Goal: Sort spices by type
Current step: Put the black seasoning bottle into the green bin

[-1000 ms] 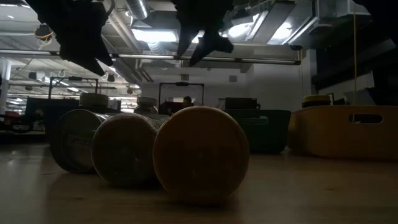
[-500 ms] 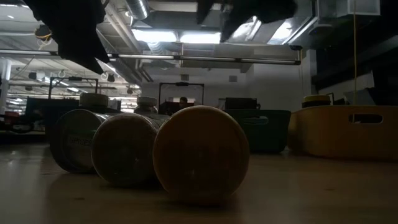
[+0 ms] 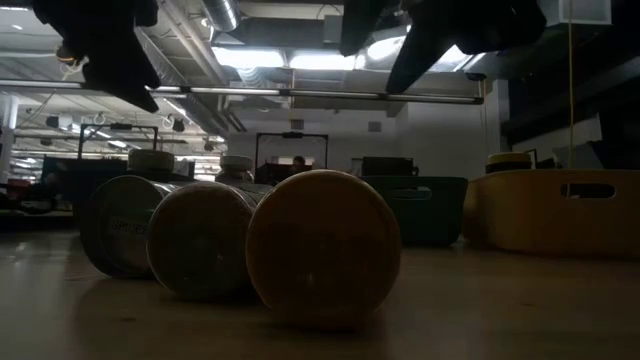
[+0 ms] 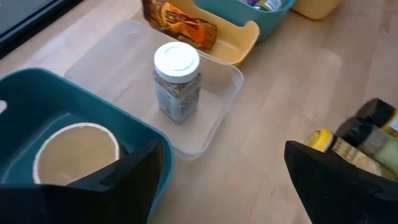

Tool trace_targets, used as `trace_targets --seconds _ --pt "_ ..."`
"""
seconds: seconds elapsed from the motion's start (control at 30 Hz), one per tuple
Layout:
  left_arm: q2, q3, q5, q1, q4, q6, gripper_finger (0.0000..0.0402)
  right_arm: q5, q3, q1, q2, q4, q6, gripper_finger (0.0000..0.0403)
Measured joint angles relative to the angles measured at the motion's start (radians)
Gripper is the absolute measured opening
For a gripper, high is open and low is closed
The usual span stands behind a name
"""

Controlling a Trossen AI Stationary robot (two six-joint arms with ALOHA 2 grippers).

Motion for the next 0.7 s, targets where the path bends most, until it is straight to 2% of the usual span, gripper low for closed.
trace_targets --seconds 0.17,0.37,0.47,0.7 --pt "0.0 0.0 0.0 -0.016 0.0 0.05 0.0318 -0.004 -0.001 -0.009 0.0 0.011 0.0 0.017" --pt "0.0 0.0 0.0 -0.016 -0.001 0.052 0.0318 -0.083 -0.001 -0.05 0.008 0.009 0.028 0.0177" --pt "0.0 0.0 0.0 -0.016 -0.003 0.052 0.0318 -0.111 -0.001 -0.075 0.031 -0.008 0.059 0.0203" --pt "0.0 -0.001 0.0 -0.016 -0.026 0.053 0.0318 -0.262 -0.001 -0.118 0.082 -0.072 0.102 0.0285"
